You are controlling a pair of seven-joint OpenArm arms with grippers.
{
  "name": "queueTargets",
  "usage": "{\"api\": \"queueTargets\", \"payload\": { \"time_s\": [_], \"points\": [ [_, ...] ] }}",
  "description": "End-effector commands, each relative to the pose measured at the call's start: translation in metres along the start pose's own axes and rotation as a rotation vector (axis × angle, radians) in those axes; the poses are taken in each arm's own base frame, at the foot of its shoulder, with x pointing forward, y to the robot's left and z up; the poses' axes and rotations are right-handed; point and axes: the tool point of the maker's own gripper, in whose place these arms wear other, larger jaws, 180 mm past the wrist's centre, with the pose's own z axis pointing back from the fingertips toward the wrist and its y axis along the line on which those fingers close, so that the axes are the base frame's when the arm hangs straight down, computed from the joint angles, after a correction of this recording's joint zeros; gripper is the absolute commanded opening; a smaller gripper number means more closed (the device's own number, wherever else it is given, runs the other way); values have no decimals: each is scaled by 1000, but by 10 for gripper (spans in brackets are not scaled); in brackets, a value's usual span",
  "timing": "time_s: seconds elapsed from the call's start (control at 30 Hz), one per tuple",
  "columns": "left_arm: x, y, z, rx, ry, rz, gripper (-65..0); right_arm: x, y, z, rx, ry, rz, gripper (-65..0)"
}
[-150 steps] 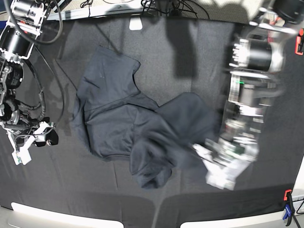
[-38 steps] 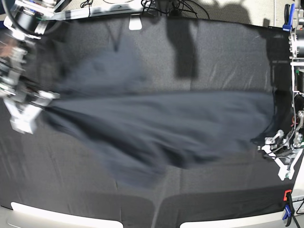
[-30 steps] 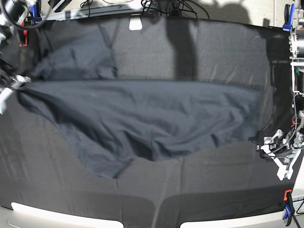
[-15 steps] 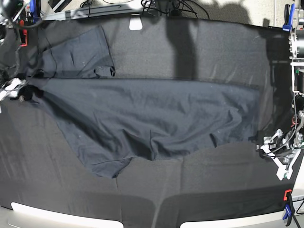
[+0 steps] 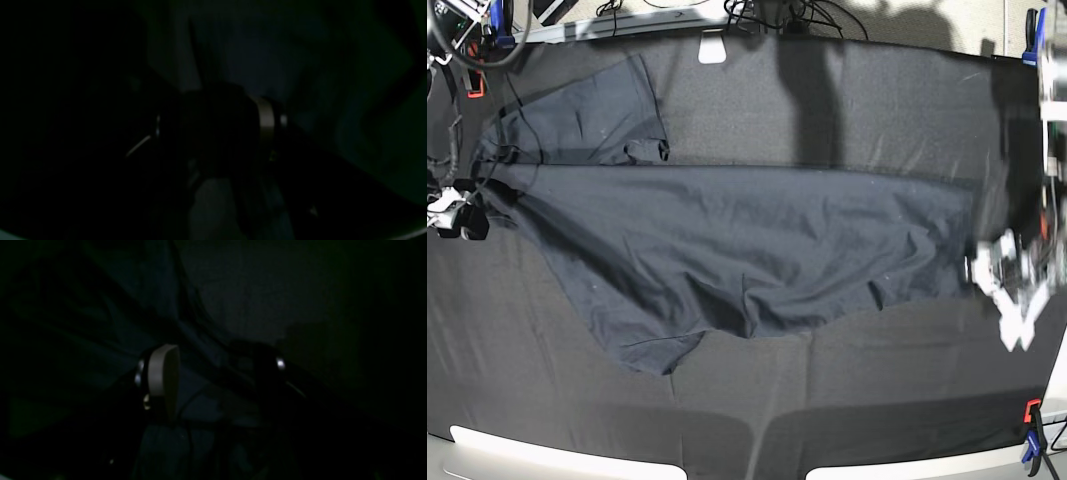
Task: Layout the t-shirt on the table in an organized manner, then fold the t-shirt properly
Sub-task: 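Release the shirt with the left gripper and raise it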
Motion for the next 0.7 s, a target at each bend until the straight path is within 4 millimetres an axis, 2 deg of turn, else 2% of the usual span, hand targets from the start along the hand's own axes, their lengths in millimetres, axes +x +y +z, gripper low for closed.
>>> {"api": "queueTargets", "payload": {
  "time_s": [0.0, 0.17, 0.27, 0.33, 0.4, 0.5, 0.57, 0.67],
  "points": [
    [32, 5, 15, 9, -96, -25, -371, 20, -2, 8, -4, -54, 41, -309],
    [32, 0, 50, 23, -201, -43, -371, 20, -2, 8, -5, -54, 41, -309],
    [20, 7, 69, 53, -219, -30, -371, 20, -2, 8, -5, -54, 41, -309],
    [4, 11, 77, 70, -196, -22, -371, 20, -2, 8, -5, -54, 41, -309],
    [-14, 10, 82, 73, -169, -26, -371, 20, -2, 8, -4, -54, 41, -309],
    [-40, -5, 83, 43, -127, -38, -371, 21, -2, 8, -4, -55, 41, -309],
    [-53, -17, 83, 9, -116, -21, -371, 20, -2, 8, -4, -54, 41, -309],
    [-67, -24, 79, 3, -83, 4, -370, 20, -2, 8, -5, -54, 41, -309]
  ]
}}
